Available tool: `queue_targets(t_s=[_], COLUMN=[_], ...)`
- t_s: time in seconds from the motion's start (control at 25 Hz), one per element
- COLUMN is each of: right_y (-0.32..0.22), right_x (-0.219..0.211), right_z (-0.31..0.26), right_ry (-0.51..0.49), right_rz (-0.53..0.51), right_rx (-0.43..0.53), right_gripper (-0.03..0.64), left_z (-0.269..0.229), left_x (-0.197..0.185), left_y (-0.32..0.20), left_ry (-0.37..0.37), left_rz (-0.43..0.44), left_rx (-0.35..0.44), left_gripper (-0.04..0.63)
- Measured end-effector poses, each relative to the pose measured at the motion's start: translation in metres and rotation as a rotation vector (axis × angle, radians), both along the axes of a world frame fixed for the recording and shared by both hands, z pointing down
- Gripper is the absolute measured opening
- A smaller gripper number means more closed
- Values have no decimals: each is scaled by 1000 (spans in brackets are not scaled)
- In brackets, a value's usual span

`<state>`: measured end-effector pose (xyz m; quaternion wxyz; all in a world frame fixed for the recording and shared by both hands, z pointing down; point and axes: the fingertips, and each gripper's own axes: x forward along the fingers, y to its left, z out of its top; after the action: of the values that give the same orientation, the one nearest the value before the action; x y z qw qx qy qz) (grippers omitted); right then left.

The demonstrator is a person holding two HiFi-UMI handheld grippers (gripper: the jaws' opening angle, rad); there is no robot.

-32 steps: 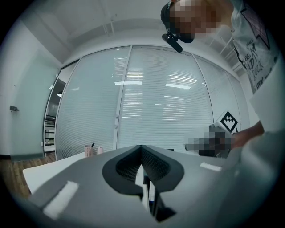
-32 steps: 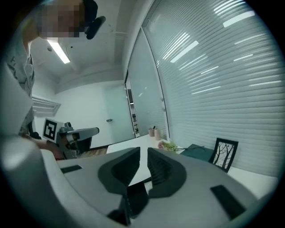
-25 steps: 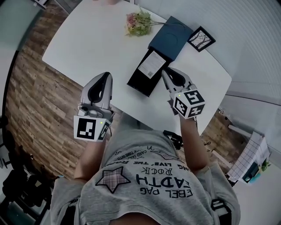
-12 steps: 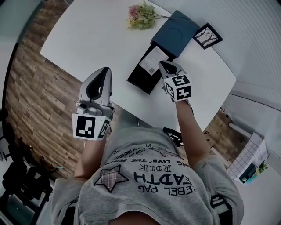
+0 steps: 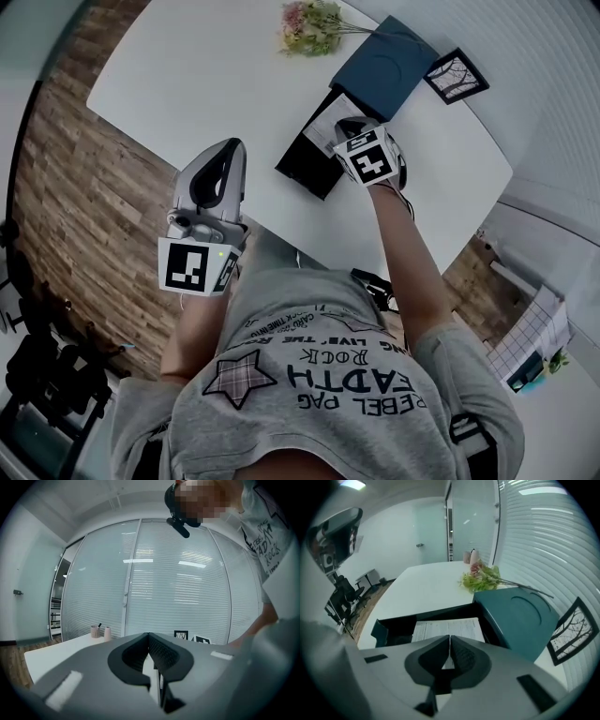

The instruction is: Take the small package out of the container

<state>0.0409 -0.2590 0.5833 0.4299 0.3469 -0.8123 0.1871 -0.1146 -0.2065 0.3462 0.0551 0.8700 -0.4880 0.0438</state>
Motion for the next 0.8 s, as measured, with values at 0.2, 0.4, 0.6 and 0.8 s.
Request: queue_targets(t_s=[0.2,0.4,0.6,0.8], right_y=[0,12,38,63], right_x=[-1,-6,-18,-30], right_z=[6,8,8,9], right_ry=[66,88,63,69], right_rz=[-34,-137,-273,-435], right_rx=[-41,-85,-132,-141], right_gripper=[15,15,15,15], left_z=[1,3,4,5], left_x=[-3,-4,-2,0], left_y=[-4,-5,-5,-6], left_ry=[6,2,3,1], left_rz=[-3,-5,2,9], left_rx=[-10,-12,-13,-14], left_gripper=[10,11,10,11])
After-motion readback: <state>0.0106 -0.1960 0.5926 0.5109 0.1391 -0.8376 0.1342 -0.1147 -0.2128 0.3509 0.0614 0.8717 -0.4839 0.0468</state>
